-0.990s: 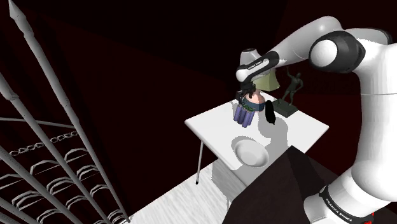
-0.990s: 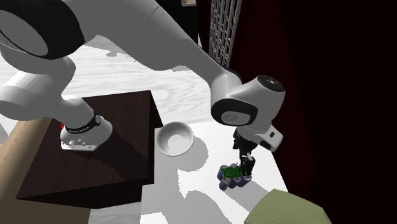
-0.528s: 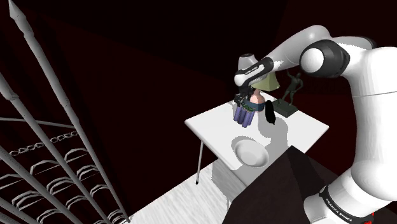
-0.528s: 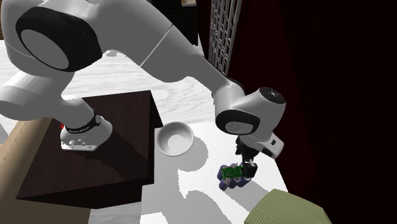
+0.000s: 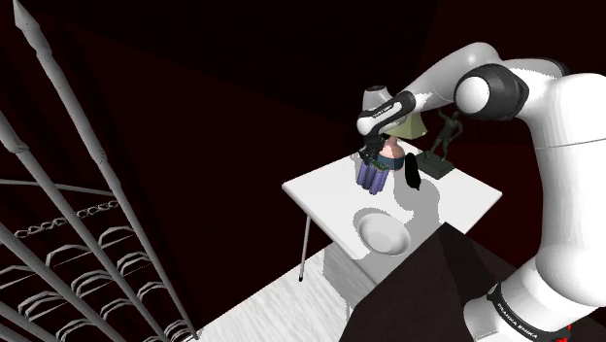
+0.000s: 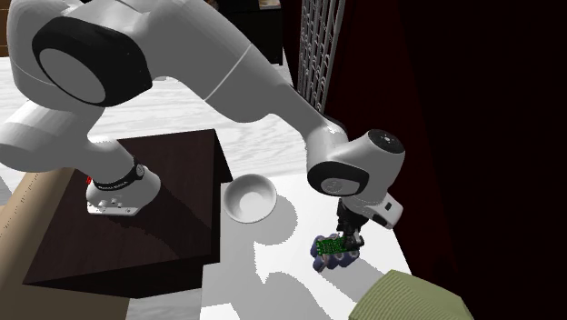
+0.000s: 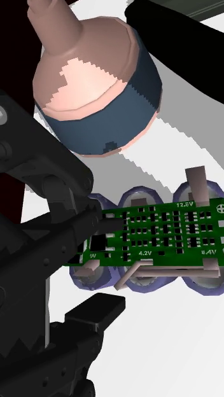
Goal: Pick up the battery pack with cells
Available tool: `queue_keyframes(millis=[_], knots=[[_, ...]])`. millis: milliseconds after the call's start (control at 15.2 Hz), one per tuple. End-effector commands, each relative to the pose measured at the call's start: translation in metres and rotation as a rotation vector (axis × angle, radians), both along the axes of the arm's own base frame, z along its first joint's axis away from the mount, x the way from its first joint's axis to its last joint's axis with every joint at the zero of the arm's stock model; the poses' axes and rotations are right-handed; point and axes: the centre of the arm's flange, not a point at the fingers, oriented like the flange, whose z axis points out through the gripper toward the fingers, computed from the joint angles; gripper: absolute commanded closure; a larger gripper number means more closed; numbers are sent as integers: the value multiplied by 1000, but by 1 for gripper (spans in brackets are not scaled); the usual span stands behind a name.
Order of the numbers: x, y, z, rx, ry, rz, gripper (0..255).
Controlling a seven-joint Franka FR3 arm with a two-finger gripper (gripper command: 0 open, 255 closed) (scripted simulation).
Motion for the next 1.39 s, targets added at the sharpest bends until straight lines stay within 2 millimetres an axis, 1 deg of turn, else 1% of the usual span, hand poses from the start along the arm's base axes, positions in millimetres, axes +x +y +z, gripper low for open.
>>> queue_keyframes(millis=[0,264,1254,1320], knots=[[0,0,-1,0,2,0,255],[0,0,-1,1,2,0,255],[0,0,79,1,2,0,255],[0,0,79,1,2,0,255]])
